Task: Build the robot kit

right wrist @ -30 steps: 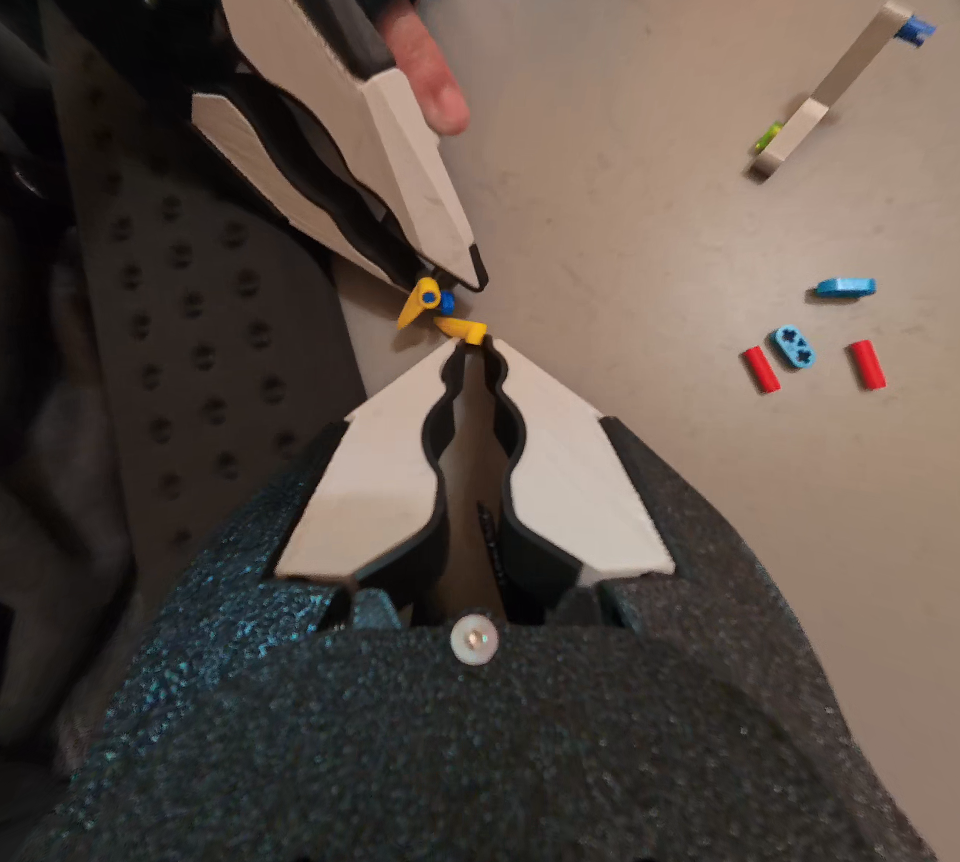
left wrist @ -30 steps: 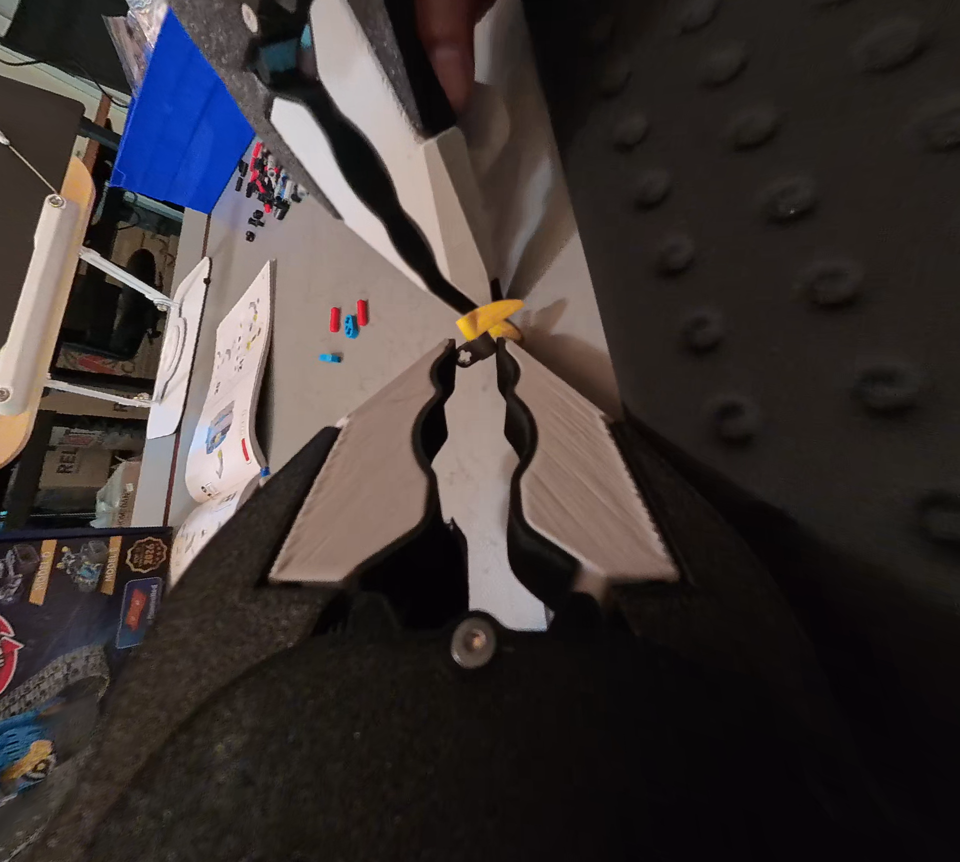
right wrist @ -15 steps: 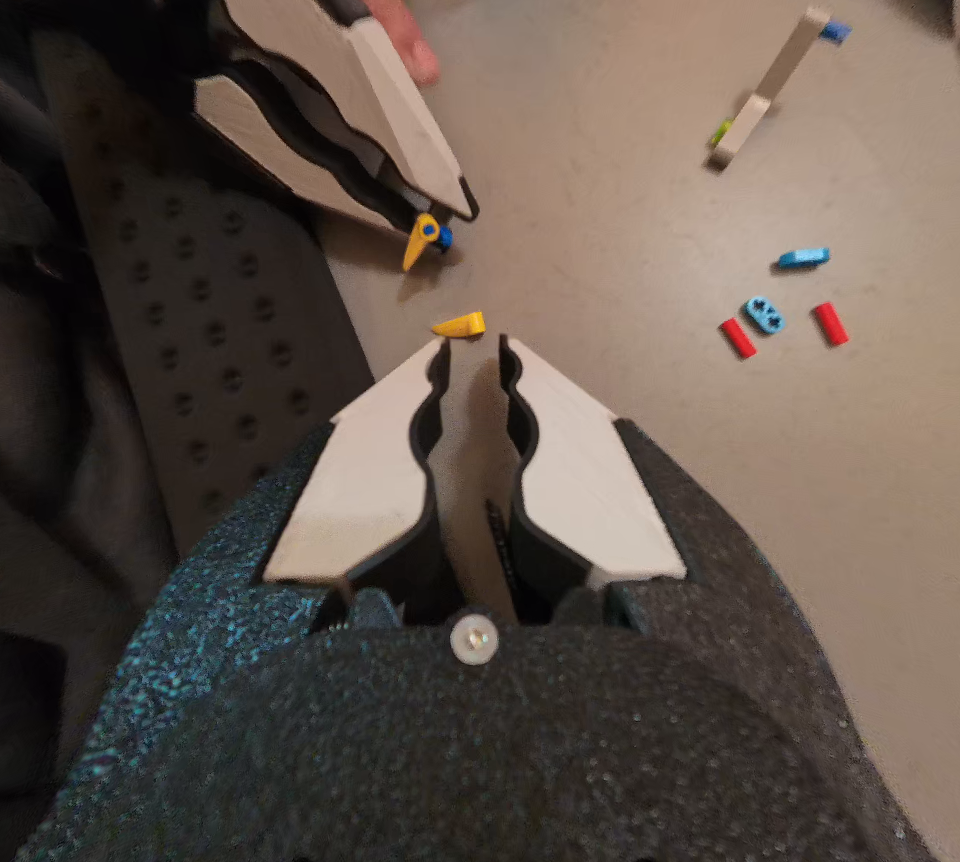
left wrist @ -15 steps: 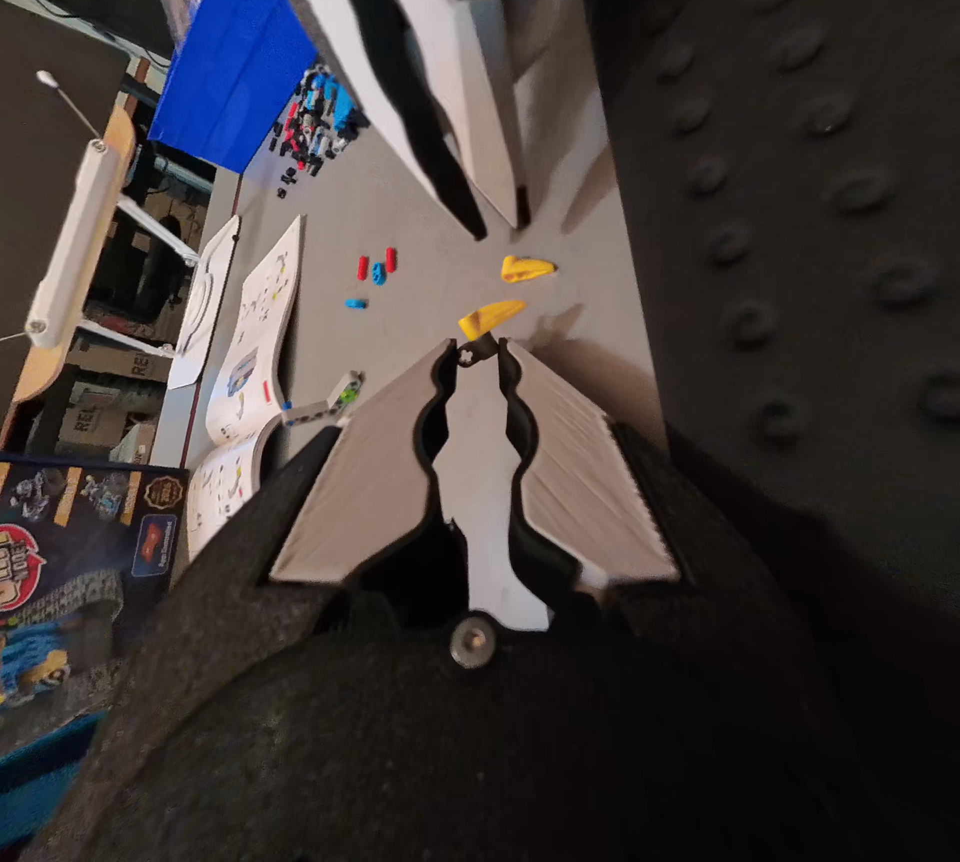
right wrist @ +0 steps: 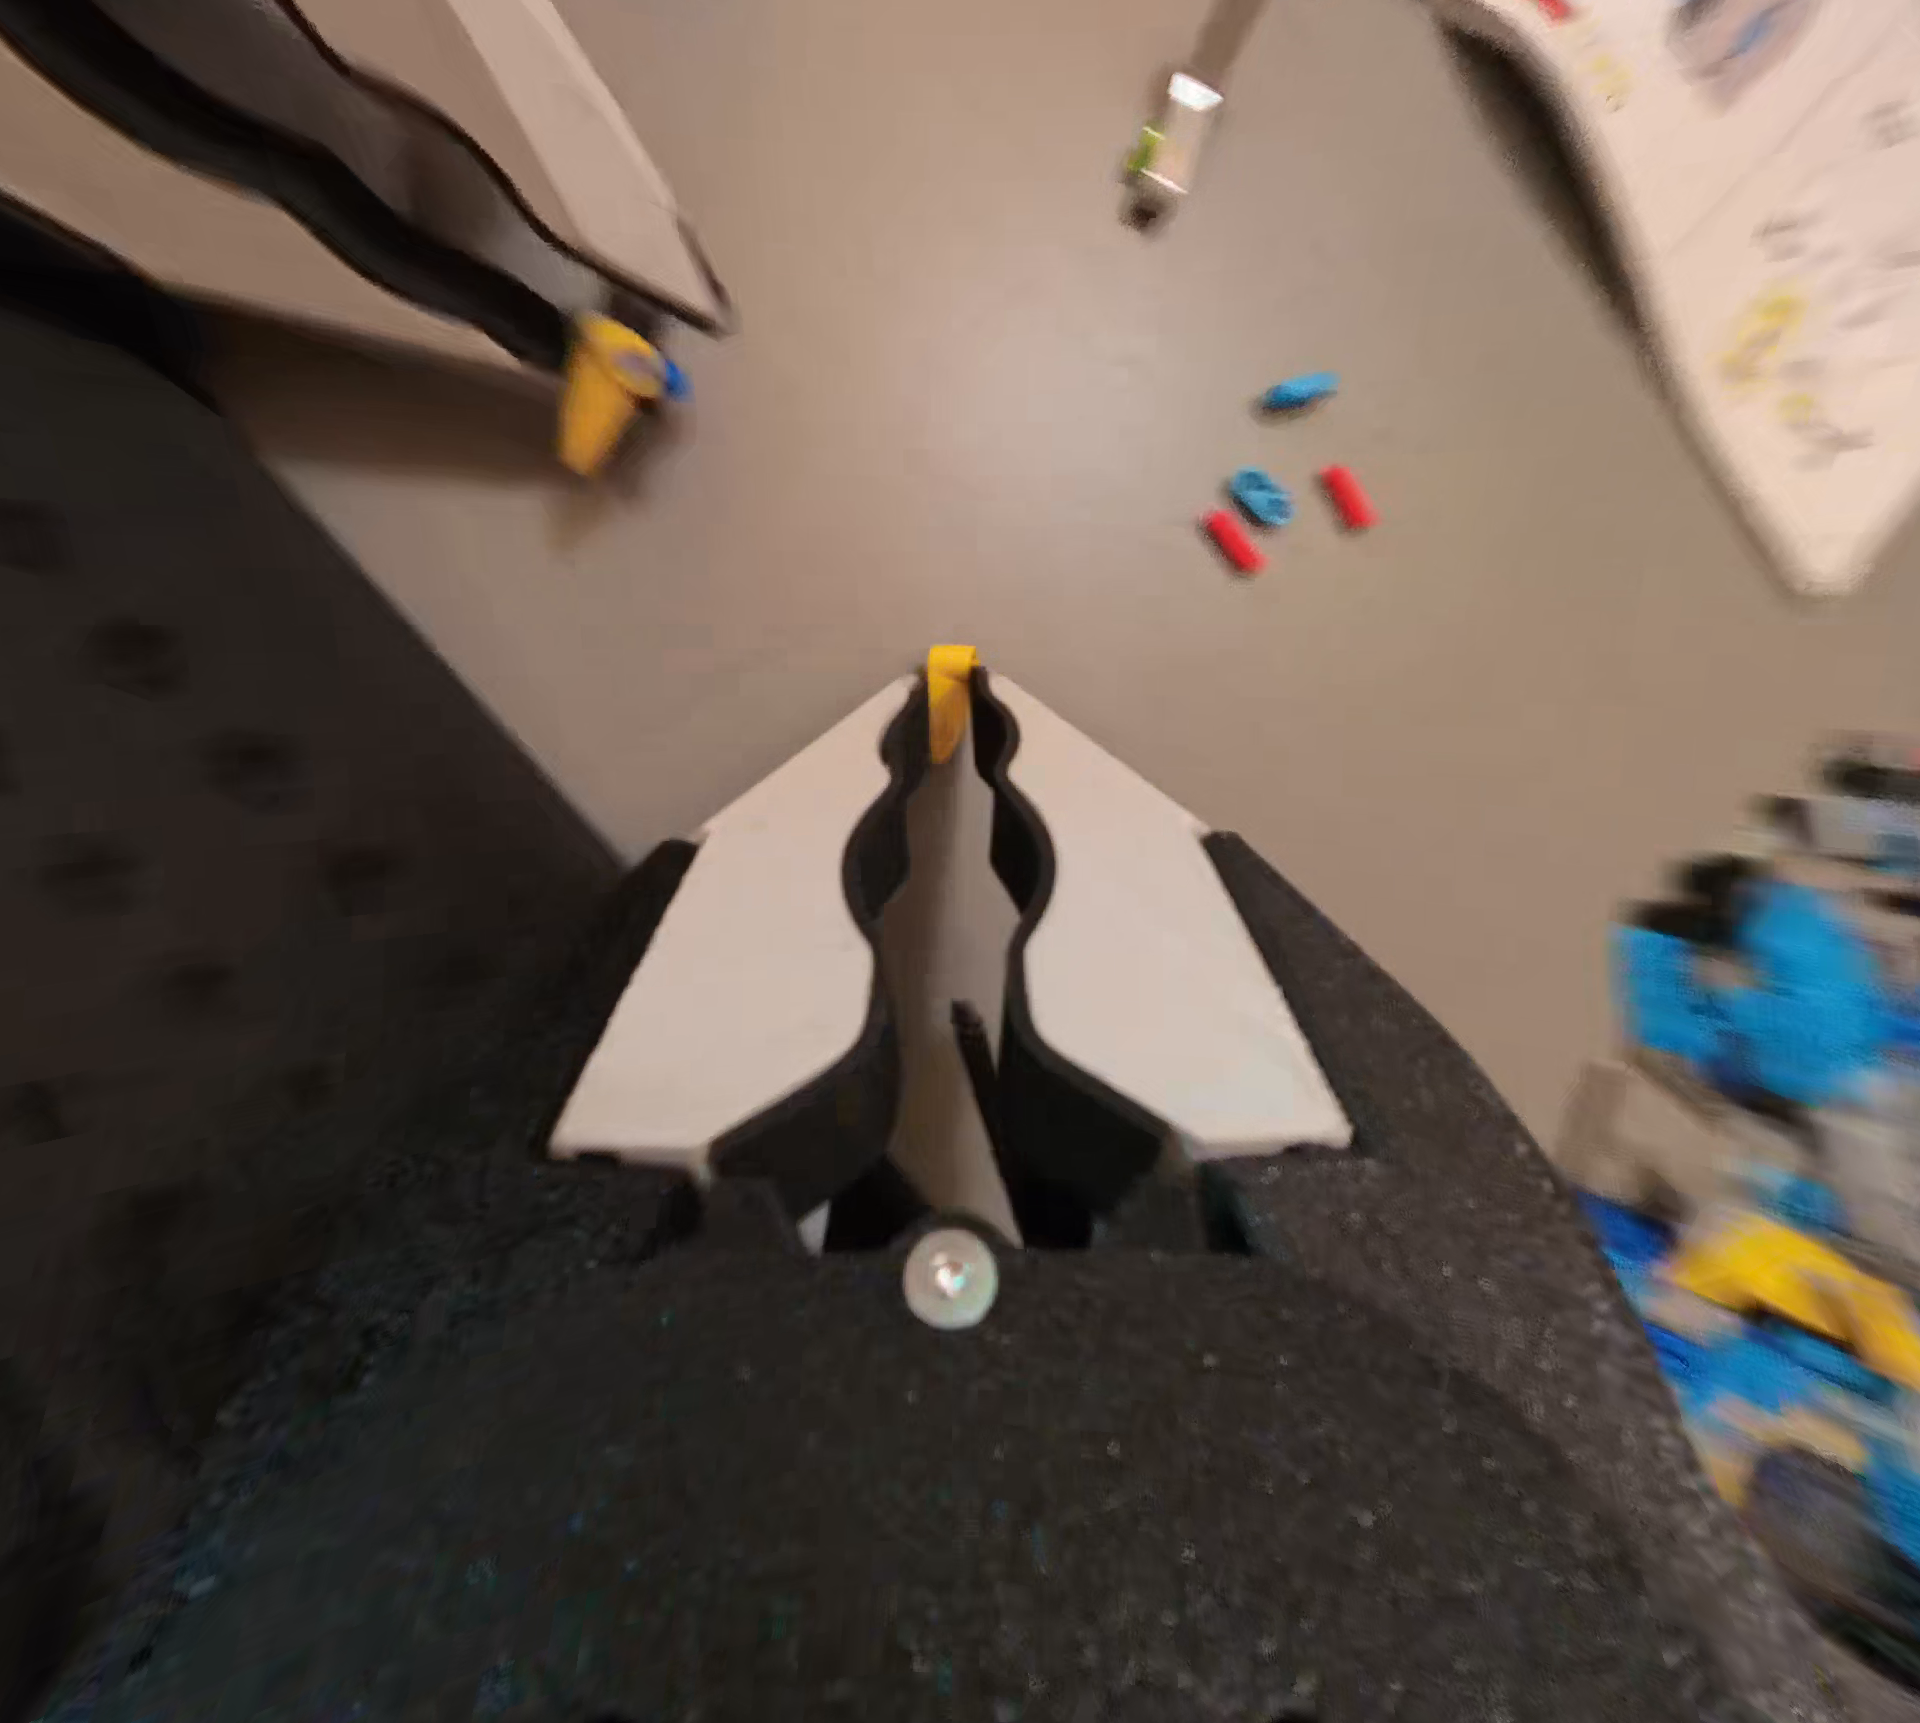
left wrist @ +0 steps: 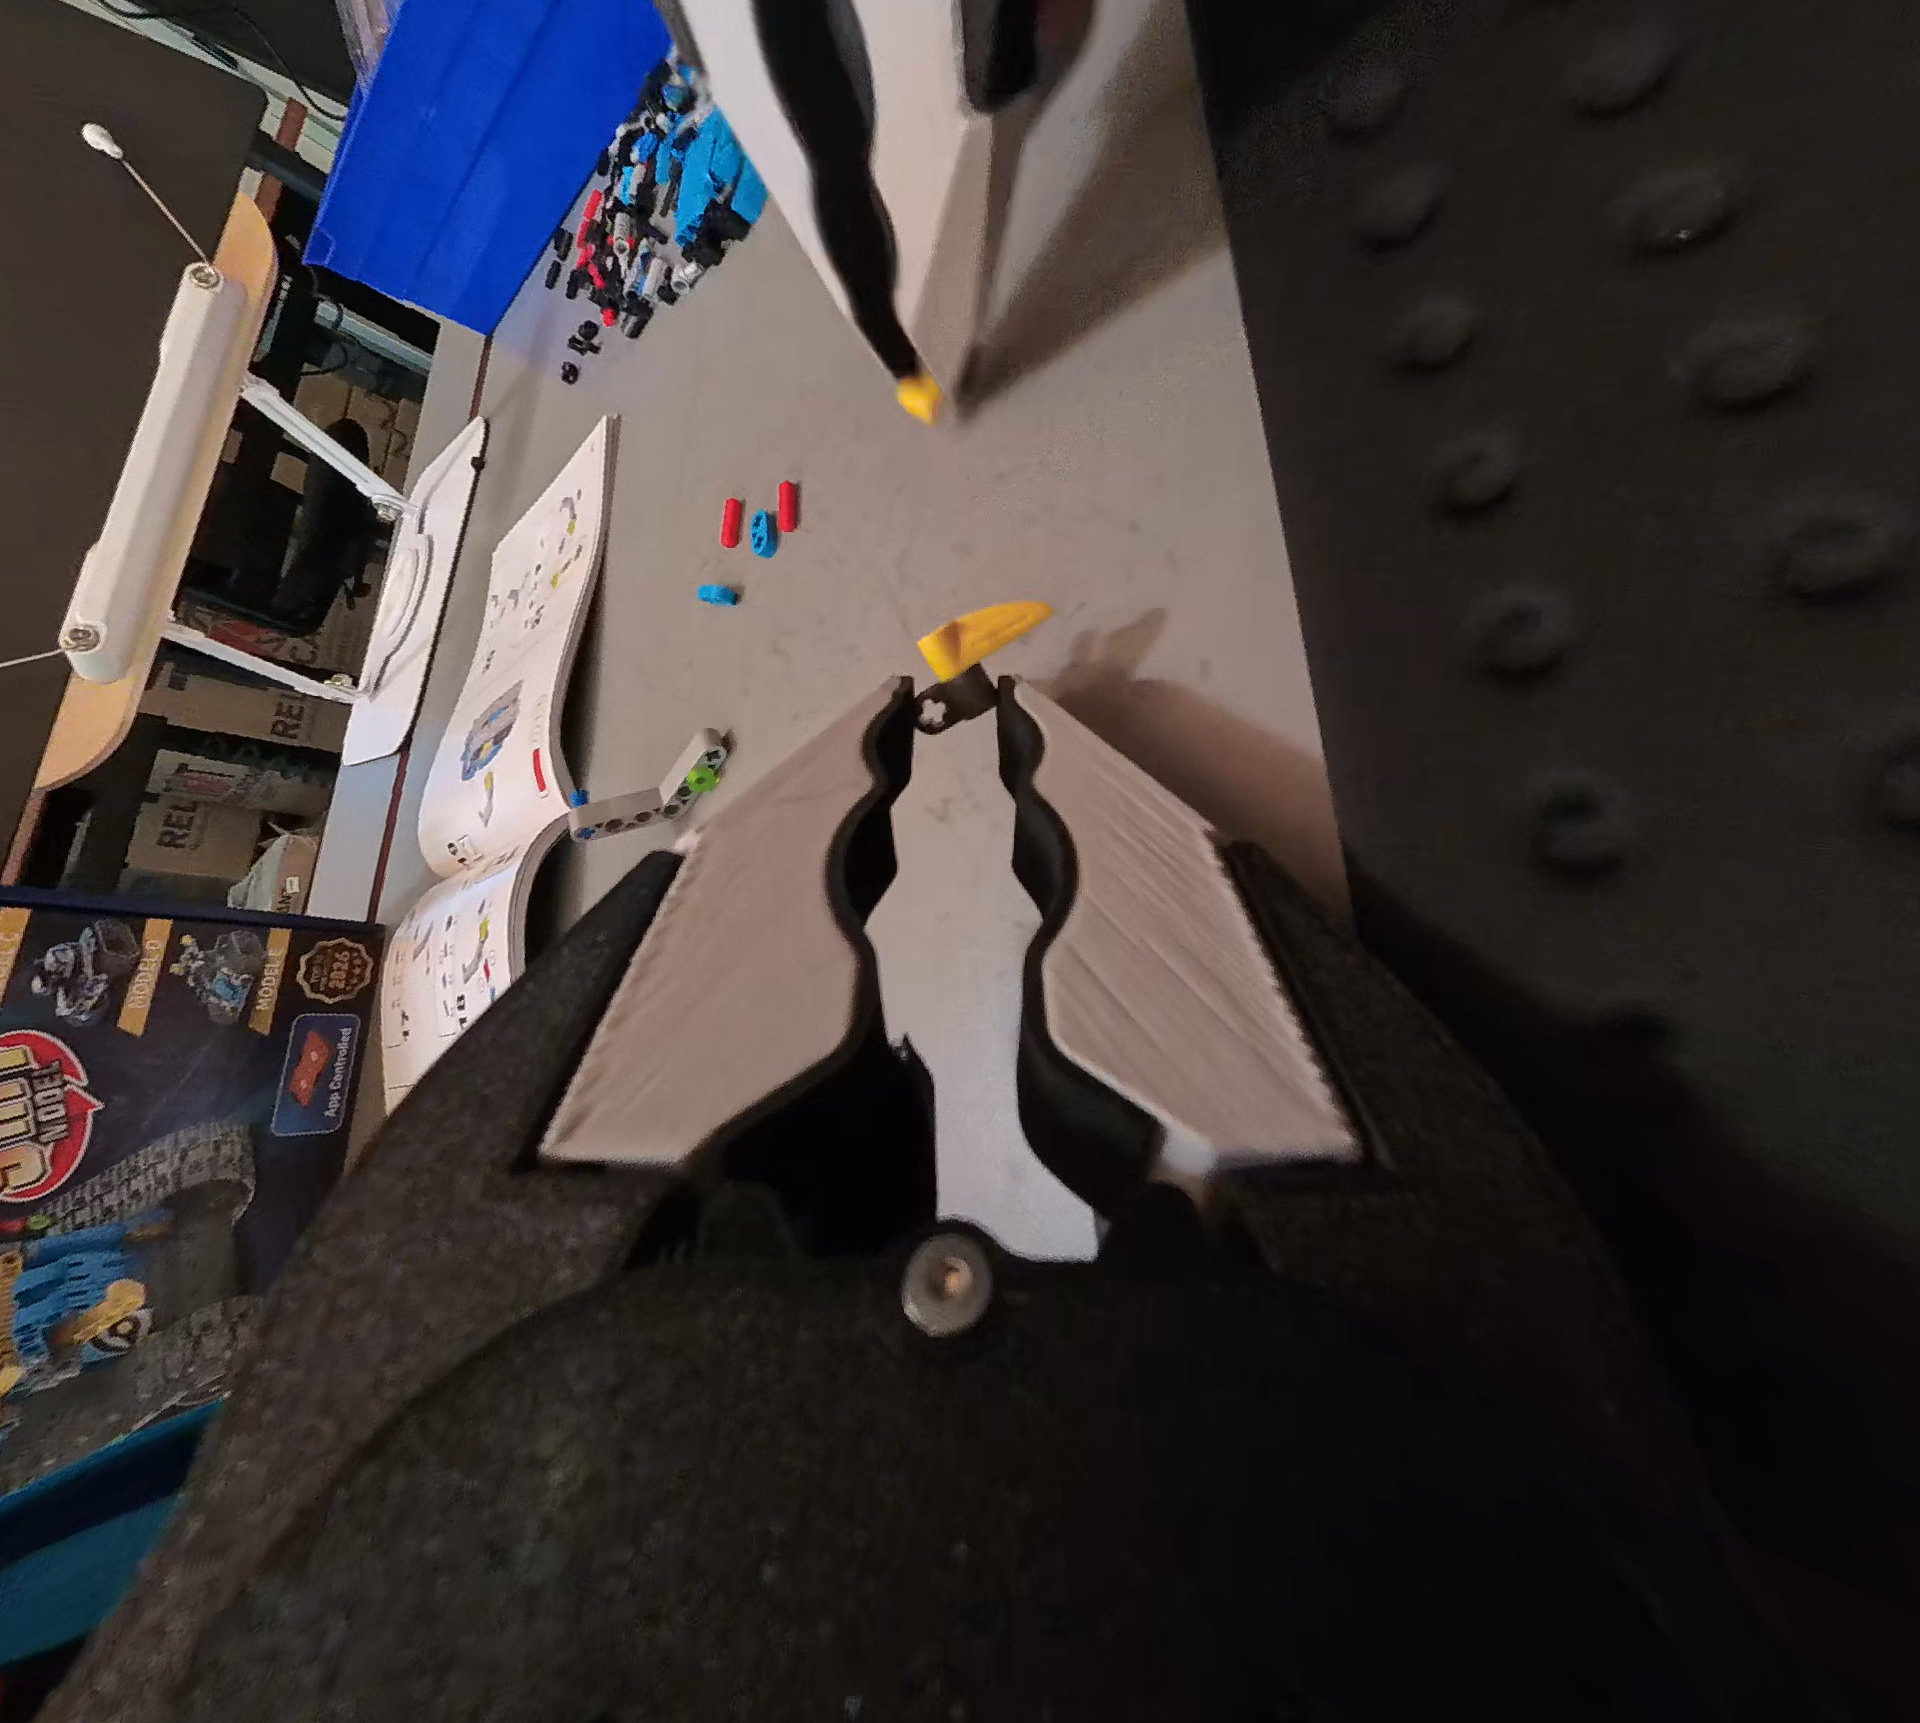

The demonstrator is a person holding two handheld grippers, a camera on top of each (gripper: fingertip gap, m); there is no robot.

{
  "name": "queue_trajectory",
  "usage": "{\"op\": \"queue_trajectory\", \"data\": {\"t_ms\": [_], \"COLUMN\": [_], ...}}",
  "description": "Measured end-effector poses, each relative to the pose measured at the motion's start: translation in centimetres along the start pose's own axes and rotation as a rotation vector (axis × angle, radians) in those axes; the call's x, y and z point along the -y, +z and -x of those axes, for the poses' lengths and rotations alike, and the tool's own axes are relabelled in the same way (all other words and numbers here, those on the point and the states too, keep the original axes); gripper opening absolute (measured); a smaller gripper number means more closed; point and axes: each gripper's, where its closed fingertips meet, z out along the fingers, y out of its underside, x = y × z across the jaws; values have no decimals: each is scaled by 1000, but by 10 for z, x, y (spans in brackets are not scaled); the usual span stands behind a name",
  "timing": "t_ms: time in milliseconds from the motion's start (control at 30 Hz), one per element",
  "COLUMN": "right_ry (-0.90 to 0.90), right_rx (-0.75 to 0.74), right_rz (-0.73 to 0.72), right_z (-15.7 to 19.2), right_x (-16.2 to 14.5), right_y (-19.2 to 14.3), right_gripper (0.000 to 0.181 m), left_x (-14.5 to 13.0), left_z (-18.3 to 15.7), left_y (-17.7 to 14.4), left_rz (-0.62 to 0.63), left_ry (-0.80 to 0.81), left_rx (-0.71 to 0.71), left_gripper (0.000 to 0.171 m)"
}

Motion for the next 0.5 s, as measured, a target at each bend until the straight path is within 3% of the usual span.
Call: {"op": "queue_trajectory", "data": {"t_ms": [100, 133, 267, 500], "right_ry": [-267, -328, -479, -390], "right_rx": [-323, -354, -362, -341], "right_rz": [130, 172, 155, 118], "right_z": [-64, -76, -85, -85], "right_x": [-27, -38, -51, -52], "right_y": [-9, -7, -3, -4], "right_gripper": [8, 8, 8, 9], "left_x": [0, -1, -1, -1], "left_z": [1, 0, 1, 0], "left_y": [0, 1, 2, 3], "left_rz": [2, 6, 8, 8], "left_ry": [-1, 2, 7, 14], "left_rx": [2, 2, 6, 7], "left_gripper": [15, 15, 15, 15]}}
